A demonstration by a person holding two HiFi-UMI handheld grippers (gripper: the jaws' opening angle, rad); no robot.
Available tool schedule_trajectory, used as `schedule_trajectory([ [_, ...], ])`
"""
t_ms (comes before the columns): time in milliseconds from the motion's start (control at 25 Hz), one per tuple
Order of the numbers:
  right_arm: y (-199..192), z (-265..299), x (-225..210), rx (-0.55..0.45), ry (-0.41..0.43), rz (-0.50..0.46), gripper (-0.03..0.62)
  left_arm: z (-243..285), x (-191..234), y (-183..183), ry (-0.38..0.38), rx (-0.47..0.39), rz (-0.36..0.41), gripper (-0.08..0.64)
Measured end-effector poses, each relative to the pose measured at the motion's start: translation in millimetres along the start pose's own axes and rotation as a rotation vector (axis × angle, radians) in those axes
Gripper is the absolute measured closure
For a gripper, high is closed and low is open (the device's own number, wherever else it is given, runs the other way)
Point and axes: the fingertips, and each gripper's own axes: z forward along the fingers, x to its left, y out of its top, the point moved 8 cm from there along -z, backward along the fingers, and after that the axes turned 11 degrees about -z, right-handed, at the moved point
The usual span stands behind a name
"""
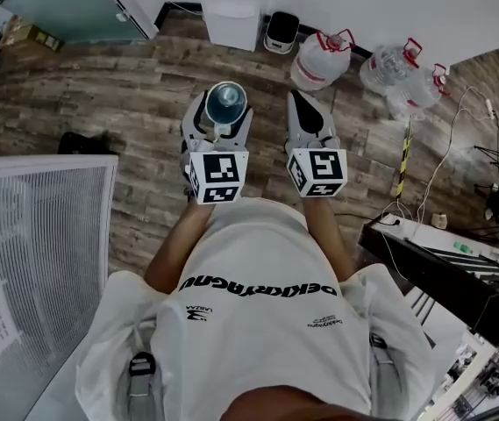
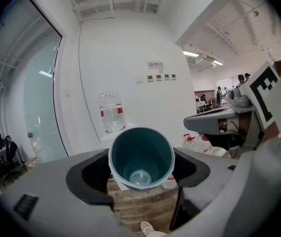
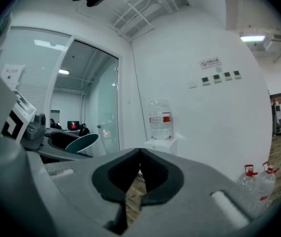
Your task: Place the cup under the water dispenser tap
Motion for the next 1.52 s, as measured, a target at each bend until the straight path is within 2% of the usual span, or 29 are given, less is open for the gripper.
schedule_trajectory([
  [360,38,192,-51,0.048,-0.092,0.031,0.592,167,105,77,-0.090,0.038,0.006,0.206],
  [640,55,297,-66,0.071,-0.135,0.026,0.592,260,166,111,-0.152,0.060,0.002,0.206],
  [960,51,356,-84,0.134,-0.173,0.027,0.592,323,199,119,-0.208,0.095,-0.001,0.206],
  [1200,38,374,-95,0.156,-0.174,0.031,0.593,349,204,108,-0.217,0.132,-0.014,0.206],
  [1520,-11,396,-117,0.177,-0.131,0.034,0.593,392,188,78,-0.209,0.137,-0.019,0.205],
])
